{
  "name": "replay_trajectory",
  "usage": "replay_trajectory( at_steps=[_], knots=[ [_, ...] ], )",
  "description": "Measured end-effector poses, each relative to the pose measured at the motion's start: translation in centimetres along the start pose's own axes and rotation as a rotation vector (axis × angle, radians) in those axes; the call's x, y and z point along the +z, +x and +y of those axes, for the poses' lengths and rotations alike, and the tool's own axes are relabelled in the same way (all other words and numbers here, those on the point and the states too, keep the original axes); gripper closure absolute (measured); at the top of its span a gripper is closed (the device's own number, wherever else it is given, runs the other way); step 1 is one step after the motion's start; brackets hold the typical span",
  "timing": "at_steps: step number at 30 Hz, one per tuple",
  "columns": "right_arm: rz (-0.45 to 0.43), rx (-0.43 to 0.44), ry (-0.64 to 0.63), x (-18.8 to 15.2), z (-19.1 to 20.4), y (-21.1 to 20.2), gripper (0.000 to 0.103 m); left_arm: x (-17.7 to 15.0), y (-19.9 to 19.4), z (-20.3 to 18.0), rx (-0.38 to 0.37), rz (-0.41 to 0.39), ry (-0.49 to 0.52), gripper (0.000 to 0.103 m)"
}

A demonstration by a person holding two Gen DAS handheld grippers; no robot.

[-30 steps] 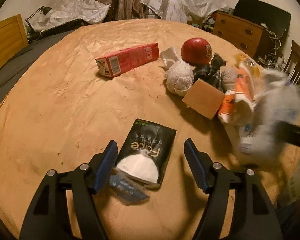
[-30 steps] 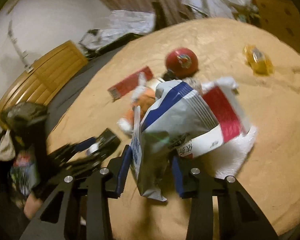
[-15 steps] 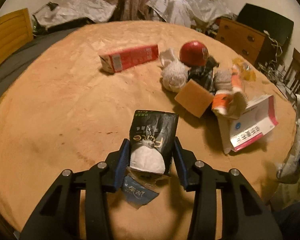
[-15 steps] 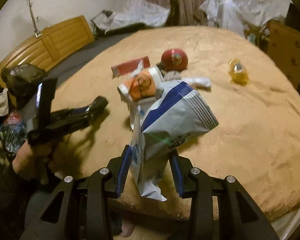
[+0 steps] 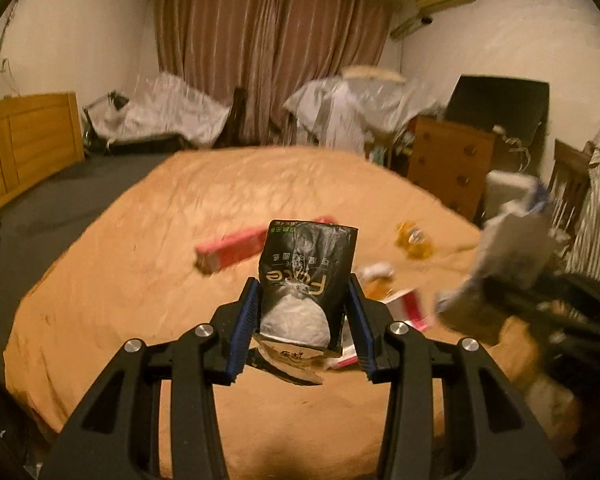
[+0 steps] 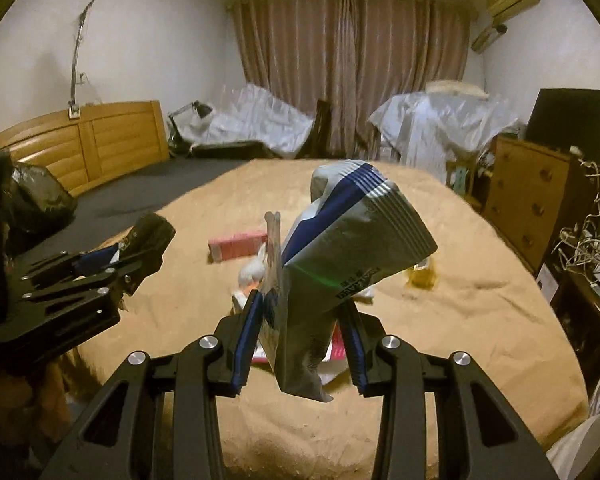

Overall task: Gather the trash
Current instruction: 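Carry the black packet and white-blue bag in both tools to the bucket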

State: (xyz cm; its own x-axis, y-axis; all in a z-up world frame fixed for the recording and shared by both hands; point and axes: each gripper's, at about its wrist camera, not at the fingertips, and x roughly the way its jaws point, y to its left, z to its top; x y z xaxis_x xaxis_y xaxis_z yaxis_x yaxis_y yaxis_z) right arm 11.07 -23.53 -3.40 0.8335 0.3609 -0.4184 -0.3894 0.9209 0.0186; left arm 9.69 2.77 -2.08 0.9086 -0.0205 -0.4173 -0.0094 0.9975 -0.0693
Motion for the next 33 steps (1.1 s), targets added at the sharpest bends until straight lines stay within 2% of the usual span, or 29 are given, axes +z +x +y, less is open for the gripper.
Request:
replay_trajectory(
  at_steps=[4,18,23,33],
  knots=[
    [-0.033,-0.009,0.015,0.5,-0.4,-2.3,0.063,1.2,-1.4,-1.5,-0.001,-0.046,0.003,0.062],
    [-0.086,-0.067,0.036,2.0,-4.4,-8.2,0.063,2.0,-2.2,-5.2,-0.042,-0.068,0.043,0.062],
    [-0.088,-0.115,0.049,2.4,-7.3,-10.8,0.063,2.3,-2.2,-7.9,-0.091,-0.076,0.075,0.062],
    [-0.056,-0.257,0.11,0.0,-15.8,-17.8,0.063,2.1,-1.8,-16.4,-0.268,-0.051,0.158,0.062]
  ],
)
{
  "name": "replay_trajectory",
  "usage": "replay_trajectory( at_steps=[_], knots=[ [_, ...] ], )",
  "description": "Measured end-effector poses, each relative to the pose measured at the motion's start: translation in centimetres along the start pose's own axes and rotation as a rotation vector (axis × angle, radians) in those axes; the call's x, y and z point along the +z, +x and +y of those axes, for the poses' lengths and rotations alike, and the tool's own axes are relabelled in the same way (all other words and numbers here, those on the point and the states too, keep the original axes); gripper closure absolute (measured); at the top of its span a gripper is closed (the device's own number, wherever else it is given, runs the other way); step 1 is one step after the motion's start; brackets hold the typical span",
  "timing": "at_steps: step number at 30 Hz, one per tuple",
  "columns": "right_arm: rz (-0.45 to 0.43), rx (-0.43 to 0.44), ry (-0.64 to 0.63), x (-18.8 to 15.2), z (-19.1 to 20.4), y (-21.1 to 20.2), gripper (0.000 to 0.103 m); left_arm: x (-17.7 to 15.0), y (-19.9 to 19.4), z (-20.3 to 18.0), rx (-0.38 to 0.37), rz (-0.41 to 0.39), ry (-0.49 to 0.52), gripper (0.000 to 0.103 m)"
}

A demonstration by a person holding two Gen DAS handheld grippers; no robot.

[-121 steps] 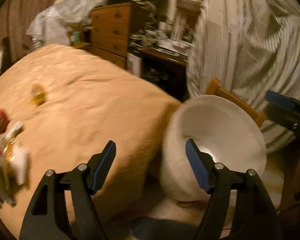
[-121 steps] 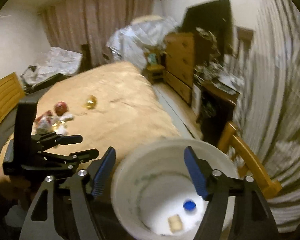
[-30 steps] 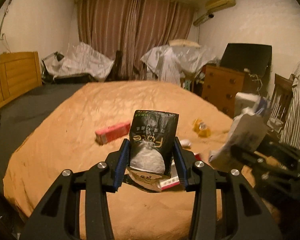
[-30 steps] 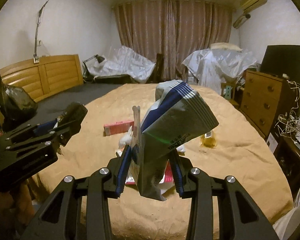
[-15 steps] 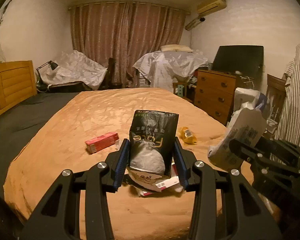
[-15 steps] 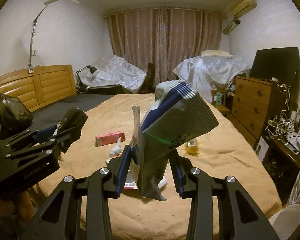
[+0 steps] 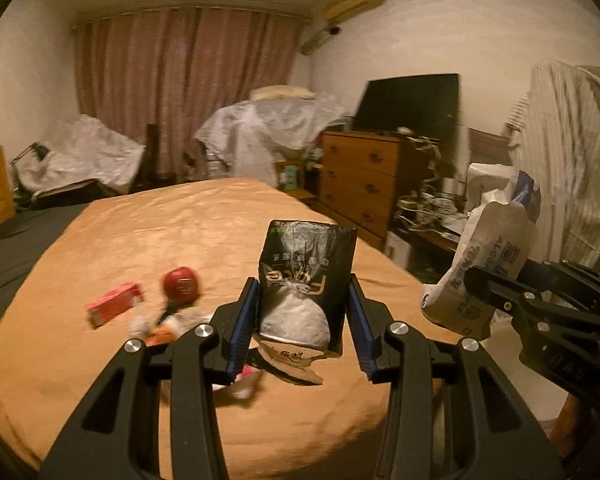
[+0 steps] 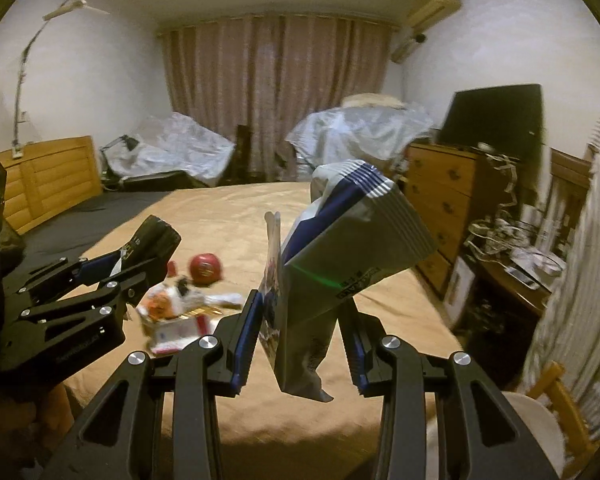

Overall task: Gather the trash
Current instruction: 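Carry the black packet and white-blue bag in both tools to the bucket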

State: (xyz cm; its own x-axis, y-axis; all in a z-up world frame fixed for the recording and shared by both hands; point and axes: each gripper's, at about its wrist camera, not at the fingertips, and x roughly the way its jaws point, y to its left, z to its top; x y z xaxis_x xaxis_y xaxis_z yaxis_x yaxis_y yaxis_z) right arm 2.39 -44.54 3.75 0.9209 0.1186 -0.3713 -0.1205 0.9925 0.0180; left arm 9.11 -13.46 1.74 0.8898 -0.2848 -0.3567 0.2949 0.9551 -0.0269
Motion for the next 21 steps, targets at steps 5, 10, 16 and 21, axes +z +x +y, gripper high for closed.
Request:
replay_trajectory(
  at_steps=[5,10,16,21],
  knots=[
    [0.033,-0.086,0.027,-1.5,-6.4,-2.5,0.063,0.1,1.8,-4.6,-0.1,0.027,0.037,0.062],
    [0.07,-0.16,0.057,-2.8,-12.4,-4.9,0.063,0.0,3.4,-8.9,-0.193,0.061,0.073,0.062],
    [0.148,-0.21,0.116,-5.5,-18.9,-6.5,0.063,-0.6,4.6,-14.6,-0.302,0.107,0.122,0.061],
    [0.267,-0.206,0.153,-8.0,-24.4,-6.3,0.063,-1.6,6.5,-19.0,-0.382,0.182,0.164,0.061]
  ],
)
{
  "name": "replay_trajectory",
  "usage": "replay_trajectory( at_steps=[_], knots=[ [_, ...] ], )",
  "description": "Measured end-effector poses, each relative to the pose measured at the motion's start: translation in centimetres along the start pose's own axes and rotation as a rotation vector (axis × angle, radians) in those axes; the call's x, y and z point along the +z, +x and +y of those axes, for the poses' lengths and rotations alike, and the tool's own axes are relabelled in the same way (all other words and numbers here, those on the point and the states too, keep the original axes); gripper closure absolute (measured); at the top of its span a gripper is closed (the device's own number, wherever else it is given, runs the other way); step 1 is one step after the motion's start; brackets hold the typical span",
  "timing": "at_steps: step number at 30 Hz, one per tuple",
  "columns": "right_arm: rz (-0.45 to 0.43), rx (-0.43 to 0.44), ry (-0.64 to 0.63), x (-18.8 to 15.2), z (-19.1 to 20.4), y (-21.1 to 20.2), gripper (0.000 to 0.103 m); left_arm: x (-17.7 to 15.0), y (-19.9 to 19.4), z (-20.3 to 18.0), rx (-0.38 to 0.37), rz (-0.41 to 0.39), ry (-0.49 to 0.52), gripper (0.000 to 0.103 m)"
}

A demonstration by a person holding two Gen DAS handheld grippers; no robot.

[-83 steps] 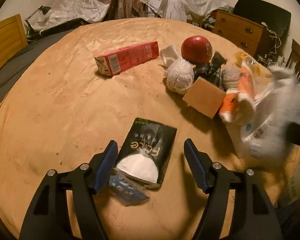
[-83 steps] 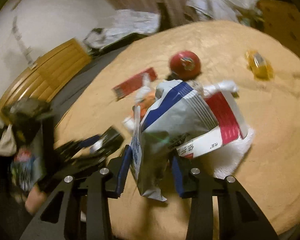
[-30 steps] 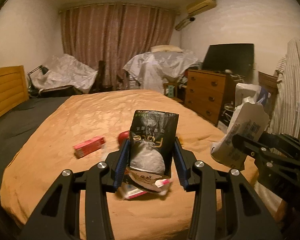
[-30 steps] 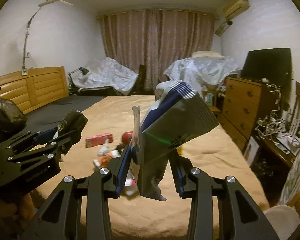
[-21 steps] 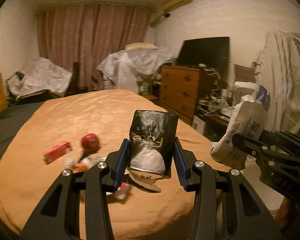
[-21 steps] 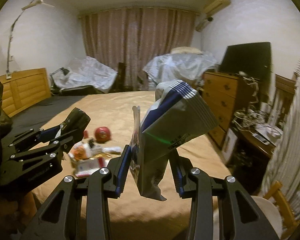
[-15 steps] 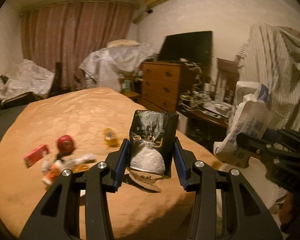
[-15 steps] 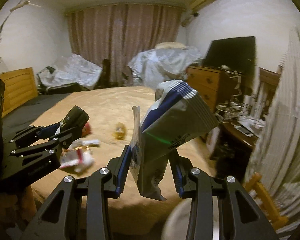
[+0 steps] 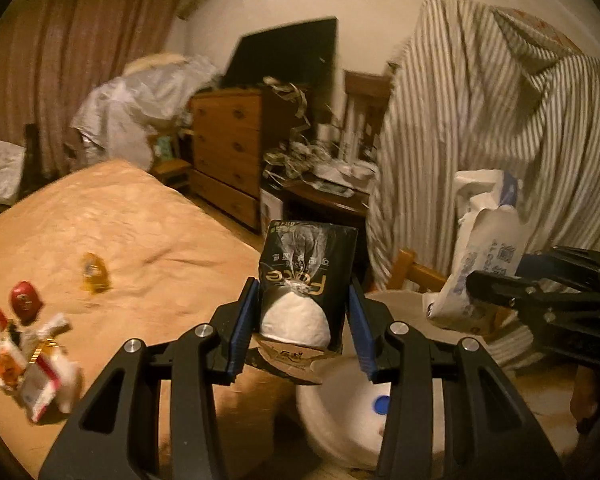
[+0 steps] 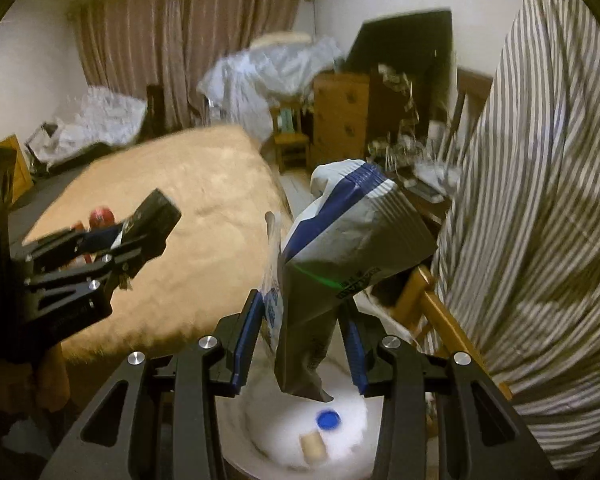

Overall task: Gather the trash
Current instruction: 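Carry the black packet and white-blue bag in both tools to the bucket, then open both tools to drop the packet and bag into the bucket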

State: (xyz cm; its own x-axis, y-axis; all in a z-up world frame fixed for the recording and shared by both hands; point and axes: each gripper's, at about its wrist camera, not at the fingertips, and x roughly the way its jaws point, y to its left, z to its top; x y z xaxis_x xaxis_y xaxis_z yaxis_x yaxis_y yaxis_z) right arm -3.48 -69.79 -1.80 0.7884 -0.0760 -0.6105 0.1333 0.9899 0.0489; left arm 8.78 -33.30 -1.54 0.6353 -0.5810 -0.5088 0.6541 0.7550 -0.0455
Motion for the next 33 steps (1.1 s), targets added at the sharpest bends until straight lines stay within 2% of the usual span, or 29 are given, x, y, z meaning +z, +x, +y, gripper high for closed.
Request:
replay_trajectory(
  at_steps=[4,10,15,23,24,25,27,33],
  knots=[
    [0.15,0.026,-0.01,-1.0,-3.4,3.2,0.063,-0.3,2.9,-2.1,-0.058,0.08,0.02,0.061],
    [0.295,0.067,0.005,-3.1,-3.9,7.2,0.063,-2.5,6.7,-3.3,-0.108,0.212,0.035,0.061],
    [0.323,0.076,0.024,-4.1,-3.1,8.6,0.062,-3.8,8.3,-3.1,-0.099,0.263,0.035,0.061],
    [0.33,0.085,0.035,-4.8,-2.7,8.5,0.062,-3.8,9.0,-2.8,-0.087,0.278,0.03,0.058],
    [0.33,0.086,0.035,-4.8,-2.6,8.5,0.062,-3.8,8.9,-2.9,-0.088,0.277,0.035,0.054],
    [0.333,0.093,0.037,-4.7,-2.4,8.5,0.06,-3.8,9.0,-3.0,-0.092,0.279,0.04,0.045],
    [0.329,0.091,0.041,-4.9,-2.1,8.4,0.049,-3.8,8.9,-3.0,-0.083,0.27,0.046,0.029],
    [0.306,0.091,0.06,-4.9,-2.2,7.8,0.048,-3.7,8.8,-2.3,-0.063,0.265,0.031,0.028]
  ],
)
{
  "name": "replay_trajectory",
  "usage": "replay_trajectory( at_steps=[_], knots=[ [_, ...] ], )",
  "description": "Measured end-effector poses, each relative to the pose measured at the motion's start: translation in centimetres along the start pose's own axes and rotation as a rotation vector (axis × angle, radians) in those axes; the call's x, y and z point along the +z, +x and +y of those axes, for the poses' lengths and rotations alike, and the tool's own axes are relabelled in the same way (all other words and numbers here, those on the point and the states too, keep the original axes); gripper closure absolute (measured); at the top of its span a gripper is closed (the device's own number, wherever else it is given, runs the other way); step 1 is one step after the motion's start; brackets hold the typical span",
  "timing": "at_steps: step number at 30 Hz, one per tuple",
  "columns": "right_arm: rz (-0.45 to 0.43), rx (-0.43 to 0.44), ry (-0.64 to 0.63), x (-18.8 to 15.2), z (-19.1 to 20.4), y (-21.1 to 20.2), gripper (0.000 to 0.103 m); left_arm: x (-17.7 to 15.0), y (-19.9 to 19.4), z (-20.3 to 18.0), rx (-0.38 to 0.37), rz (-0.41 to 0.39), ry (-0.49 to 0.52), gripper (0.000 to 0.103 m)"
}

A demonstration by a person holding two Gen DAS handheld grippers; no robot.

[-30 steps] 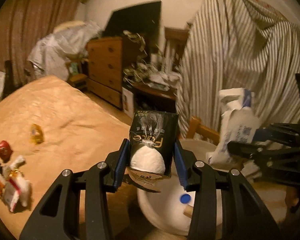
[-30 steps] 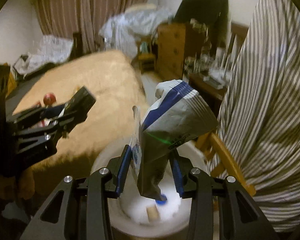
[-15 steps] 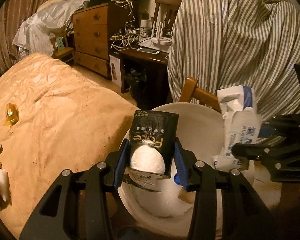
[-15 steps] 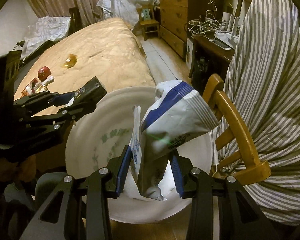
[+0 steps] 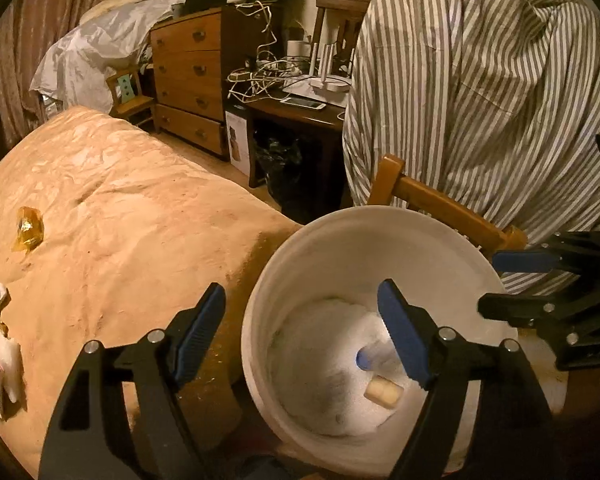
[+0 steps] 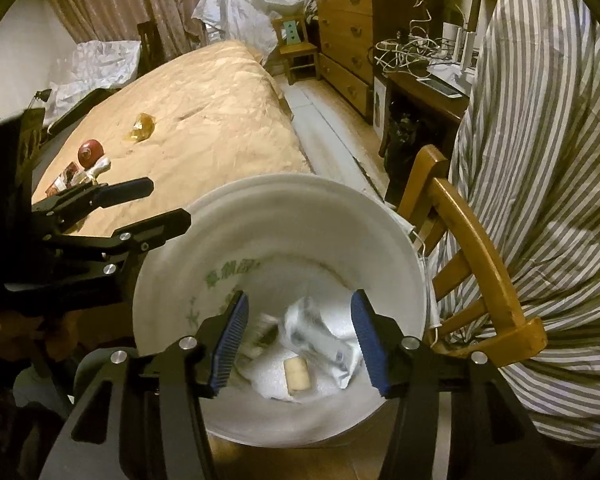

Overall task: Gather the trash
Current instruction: 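Open both tools to drop the packet and bag into the bucket, then move both open tools back over the trash pile on the bed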

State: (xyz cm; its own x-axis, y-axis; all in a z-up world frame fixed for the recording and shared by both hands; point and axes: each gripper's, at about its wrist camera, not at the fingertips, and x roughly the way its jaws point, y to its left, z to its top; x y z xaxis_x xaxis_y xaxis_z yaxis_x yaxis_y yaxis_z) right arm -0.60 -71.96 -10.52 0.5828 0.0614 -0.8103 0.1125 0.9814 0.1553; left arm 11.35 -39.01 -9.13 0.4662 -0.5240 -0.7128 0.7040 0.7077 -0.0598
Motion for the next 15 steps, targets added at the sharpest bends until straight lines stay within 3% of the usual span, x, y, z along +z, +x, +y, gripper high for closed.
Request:
replay_trajectory(
  at_steps=[9,15],
  knots=[
    [-0.076,0.01,-0.048,0.4,2.8,-2.3,0.048,-0.5,-1.8,1.4,0.023,-0.025,-0.011,0.028],
    [-0.179,0.107,-0.137,1.1,9.3,-3.8,0.038,-3.0,-4.7,7.7,0.103,-0.045,-0.075,0.028]
  ],
)
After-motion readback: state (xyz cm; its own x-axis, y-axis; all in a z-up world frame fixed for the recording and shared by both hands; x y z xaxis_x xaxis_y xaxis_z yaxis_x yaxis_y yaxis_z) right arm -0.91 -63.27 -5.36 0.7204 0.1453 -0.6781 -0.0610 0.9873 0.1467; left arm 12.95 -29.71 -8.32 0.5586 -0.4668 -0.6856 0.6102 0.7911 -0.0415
